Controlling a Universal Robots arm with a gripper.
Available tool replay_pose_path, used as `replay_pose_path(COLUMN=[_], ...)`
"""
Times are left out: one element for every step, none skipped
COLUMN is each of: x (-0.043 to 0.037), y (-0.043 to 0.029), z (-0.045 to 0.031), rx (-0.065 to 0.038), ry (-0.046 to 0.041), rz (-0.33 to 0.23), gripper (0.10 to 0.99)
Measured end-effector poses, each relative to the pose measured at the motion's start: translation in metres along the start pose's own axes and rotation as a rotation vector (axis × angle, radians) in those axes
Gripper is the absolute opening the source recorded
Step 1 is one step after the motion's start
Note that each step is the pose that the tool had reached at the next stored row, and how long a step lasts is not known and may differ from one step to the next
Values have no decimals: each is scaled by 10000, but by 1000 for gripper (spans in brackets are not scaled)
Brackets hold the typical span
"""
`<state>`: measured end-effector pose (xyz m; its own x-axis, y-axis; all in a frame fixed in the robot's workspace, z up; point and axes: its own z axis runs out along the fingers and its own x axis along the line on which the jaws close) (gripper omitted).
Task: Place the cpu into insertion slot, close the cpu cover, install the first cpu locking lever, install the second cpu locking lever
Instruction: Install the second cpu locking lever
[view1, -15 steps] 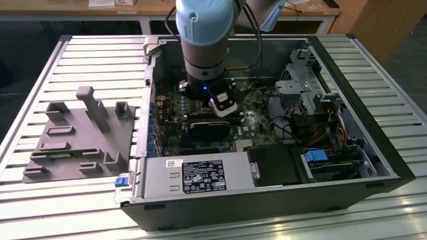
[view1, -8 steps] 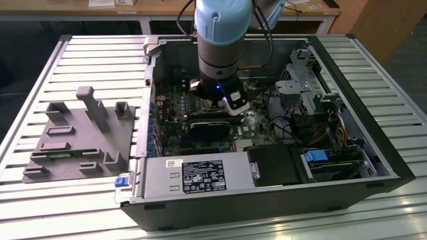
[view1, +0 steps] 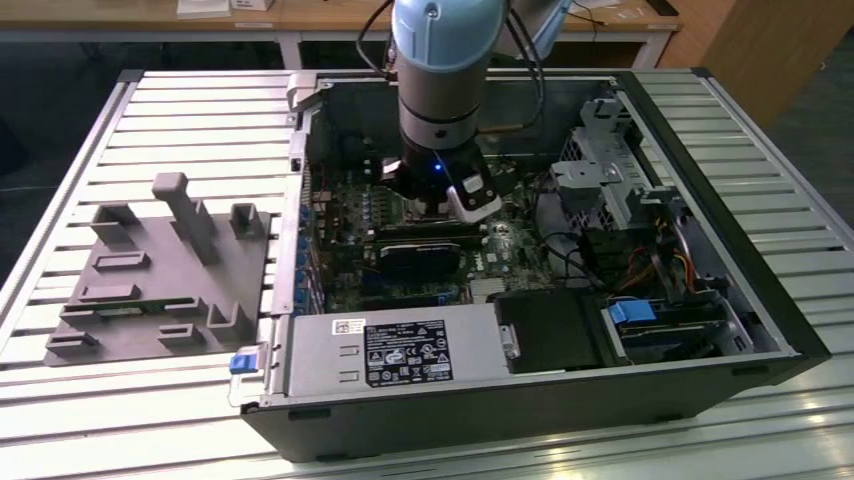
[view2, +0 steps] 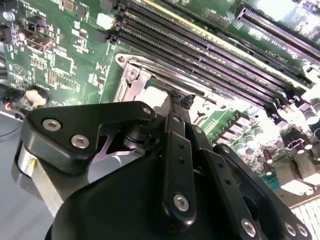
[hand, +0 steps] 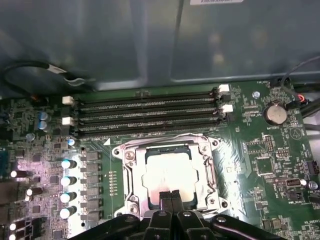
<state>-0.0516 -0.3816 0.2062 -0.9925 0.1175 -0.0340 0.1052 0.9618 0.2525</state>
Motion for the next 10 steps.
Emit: replay_pose_path(x=[-9, -18, -26, -32, -36, -35, -32, -29, -25, -22], y=[10, 21, 35, 51, 73, 101, 135, 166, 196, 226], z=[3, 6, 10, 15, 20, 27, 37, 44, 52, 60], rx=[69, 127, 180, 229, 278, 339, 411, 485, 561, 640], ry=[-7, -13, -20, -25, -30, -36, -44, -52, -60, -69], rz=[-3, -5, -8, -10, -14, -18, -23, -27, -32, -37], gripper=[102, 102, 102, 102, 102, 102, 102, 102, 102, 102])
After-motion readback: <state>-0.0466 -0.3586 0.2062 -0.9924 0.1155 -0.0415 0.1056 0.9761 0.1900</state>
